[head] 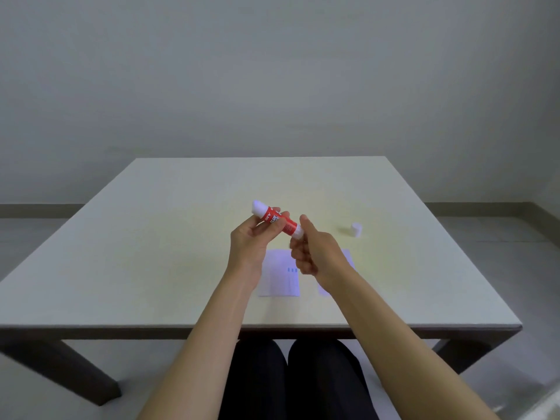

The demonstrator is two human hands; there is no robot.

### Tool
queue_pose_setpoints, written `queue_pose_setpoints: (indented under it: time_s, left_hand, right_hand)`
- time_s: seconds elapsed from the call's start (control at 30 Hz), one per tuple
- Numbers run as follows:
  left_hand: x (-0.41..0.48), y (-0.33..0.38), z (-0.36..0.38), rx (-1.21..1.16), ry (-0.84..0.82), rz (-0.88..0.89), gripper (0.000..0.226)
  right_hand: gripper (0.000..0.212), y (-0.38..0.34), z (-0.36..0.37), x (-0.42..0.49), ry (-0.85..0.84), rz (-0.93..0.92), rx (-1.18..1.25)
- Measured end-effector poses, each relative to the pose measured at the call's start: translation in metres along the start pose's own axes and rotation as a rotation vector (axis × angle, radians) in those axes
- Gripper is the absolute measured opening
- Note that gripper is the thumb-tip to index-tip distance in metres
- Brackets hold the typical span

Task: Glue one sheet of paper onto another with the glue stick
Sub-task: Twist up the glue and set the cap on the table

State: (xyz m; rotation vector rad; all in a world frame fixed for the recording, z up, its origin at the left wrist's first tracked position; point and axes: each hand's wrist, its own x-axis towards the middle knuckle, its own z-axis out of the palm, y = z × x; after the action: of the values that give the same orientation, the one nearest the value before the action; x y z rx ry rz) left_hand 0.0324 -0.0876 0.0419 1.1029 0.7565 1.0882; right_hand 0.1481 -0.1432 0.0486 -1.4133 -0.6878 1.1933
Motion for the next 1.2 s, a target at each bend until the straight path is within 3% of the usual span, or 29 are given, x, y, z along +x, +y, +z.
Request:
queue_pose_setpoints:
  time_s: [0.07, 0.13, 0.2, 0.33, 0.4, 0.53, 0.57, 0.67, 0.73, 0.8, 0.9, 0.97, 1.1, 1.2]
  left_hand:
    - [0.002, 0.0, -0.001, -0.019, 0.038, 0.005, 0.009]
    - [0.003, 0.001, -0.001, -0.046, 0.042, 0.011, 0.01]
    - [0.003, 0.001, 0.001, -0.043, 0.012, 0.017, 0.012]
    - [0.002, 0.0, 0.004, -0.011, -0.046, 0.027, 0.011]
    - [0.003, 0.002, 0.004, -0.011, -0.039, 0.041, 0.011]
    - [0.005, 0.003, 0.001, -0.02, -0.007, 0.045, 0.01]
    - [0.005, 0.002, 0.001, -0.02, -0.019, 0.044, 0.011]
    - [0.003, -0.001, 0.002, 0.016, -0.084, 0.058, 0.014]
    - [0.002, -0.001, 0.003, 0.019, -0.094, 0.057, 0.014]
    - [0.003, 0.001, 0.003, 0.004, -0.063, 0.058, 0.013]
    - [0.004, 0.003, 0.002, -0.004, -0.031, 0.067, 0.01]
    - [0.004, 0.002, 0.003, -0.013, -0.039, 0.062, 0.01]
    - [0.003, -0.001, 0.003, -0.038, -0.058, 0.043, 0.012]
    - [0.003, -0.002, 0.003, -0.056, -0.048, 0.05, 0.012]
  right_hand:
    - [0.023, 0.001, -0.006, -0.001, -0.076, -0.16, 0.07]
    - [0.025, 0.002, -0.011, -0.002, -0.139, -0.259, 0.165]
    - [0.023, 0.001, -0.011, -0.003, -0.15, -0.209, 0.17]
    - [0.042, -0.007, -0.005, -0.003, -0.064, 0.151, 0.177]
    - [0.042, -0.007, -0.008, -0.001, -0.053, 0.088, 0.1]
    - [0.017, -0.005, -0.013, -0.003, -0.132, -0.249, 0.078]
    - [0.014, -0.005, -0.013, -0.003, -0.141, -0.229, 0.087]
    - [0.041, -0.006, -0.011, -0.003, -0.095, 0.038, 0.116]
    - [0.051, -0.008, -0.012, -0.001, -0.069, 0.099, 0.074]
    - [0.048, -0.007, -0.016, -0.001, -0.076, -0.016, -0.013]
    - [0.023, -0.004, -0.02, -0.003, -0.137, -0.238, 0.038]
    - [0.021, -0.005, -0.019, -0.001, -0.116, -0.208, 0.038]
    - [0.05, -0.011, -0.013, 0.001, -0.062, -0.003, -0.041]
    - [0.029, -0.006, -0.014, 0.0, -0.063, -0.202, -0.065]
